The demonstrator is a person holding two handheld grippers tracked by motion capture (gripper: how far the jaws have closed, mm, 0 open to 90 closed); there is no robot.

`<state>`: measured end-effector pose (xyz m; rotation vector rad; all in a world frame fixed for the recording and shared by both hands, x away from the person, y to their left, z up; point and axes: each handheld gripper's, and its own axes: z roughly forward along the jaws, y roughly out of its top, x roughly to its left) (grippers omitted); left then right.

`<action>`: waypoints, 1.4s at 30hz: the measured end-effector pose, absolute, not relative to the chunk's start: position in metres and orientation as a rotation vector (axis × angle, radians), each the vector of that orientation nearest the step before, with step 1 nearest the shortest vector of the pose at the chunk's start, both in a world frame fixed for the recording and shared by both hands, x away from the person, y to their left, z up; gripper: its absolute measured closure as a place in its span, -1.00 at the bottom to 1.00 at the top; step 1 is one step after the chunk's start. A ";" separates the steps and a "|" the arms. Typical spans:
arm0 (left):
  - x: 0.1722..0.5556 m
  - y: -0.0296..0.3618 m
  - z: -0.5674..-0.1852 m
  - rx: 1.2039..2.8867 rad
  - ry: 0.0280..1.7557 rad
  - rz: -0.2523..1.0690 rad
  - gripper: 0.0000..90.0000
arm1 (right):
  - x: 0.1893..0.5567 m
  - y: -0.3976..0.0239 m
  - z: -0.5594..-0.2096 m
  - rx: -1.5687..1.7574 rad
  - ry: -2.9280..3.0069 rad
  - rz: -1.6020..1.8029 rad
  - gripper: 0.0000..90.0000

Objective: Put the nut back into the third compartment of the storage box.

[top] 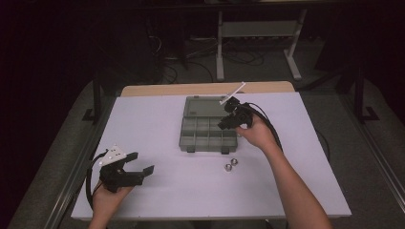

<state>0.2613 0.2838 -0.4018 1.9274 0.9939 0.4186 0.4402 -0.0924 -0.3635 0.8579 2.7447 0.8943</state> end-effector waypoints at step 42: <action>0.261 0.285 -0.401 1.928 0.996 0.422 -0.63 | 0.429 -0.093 -0.363 0.906 2.714 1.011 0.35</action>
